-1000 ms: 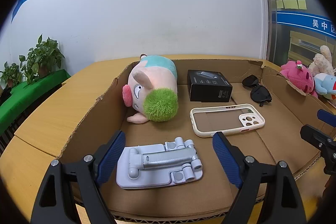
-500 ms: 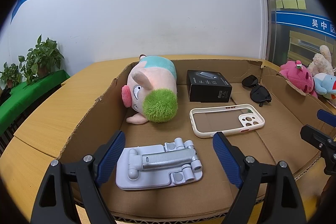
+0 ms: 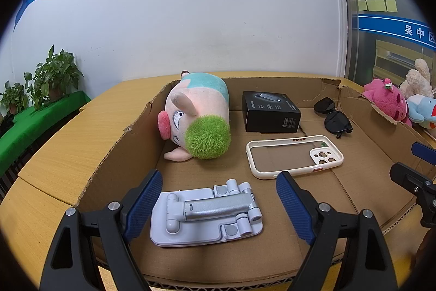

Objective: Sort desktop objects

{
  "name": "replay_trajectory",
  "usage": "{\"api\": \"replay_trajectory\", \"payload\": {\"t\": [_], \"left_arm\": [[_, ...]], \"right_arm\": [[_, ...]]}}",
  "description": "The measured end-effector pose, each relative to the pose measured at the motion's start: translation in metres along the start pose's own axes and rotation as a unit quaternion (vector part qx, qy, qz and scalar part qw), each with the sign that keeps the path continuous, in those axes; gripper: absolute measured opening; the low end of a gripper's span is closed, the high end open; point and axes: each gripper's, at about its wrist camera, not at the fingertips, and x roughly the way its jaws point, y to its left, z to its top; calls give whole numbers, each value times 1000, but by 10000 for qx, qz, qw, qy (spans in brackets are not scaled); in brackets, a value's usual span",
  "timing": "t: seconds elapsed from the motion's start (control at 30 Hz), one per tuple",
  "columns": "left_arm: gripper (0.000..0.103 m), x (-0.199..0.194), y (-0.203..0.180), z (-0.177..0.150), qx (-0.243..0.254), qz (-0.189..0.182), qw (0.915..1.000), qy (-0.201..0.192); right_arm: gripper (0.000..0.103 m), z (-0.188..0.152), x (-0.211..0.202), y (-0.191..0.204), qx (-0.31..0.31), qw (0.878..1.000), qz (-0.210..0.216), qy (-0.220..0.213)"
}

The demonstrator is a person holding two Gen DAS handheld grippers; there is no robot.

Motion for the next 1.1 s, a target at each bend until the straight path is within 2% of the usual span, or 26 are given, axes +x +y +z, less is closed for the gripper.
{"api": "replay_trajectory", "payload": {"t": [1.1], "left_arm": [[86,2,1,1,-30,24,10000,49]], "right_arm": [[103,0,0,0,-3,10000,-4,-1]]}}
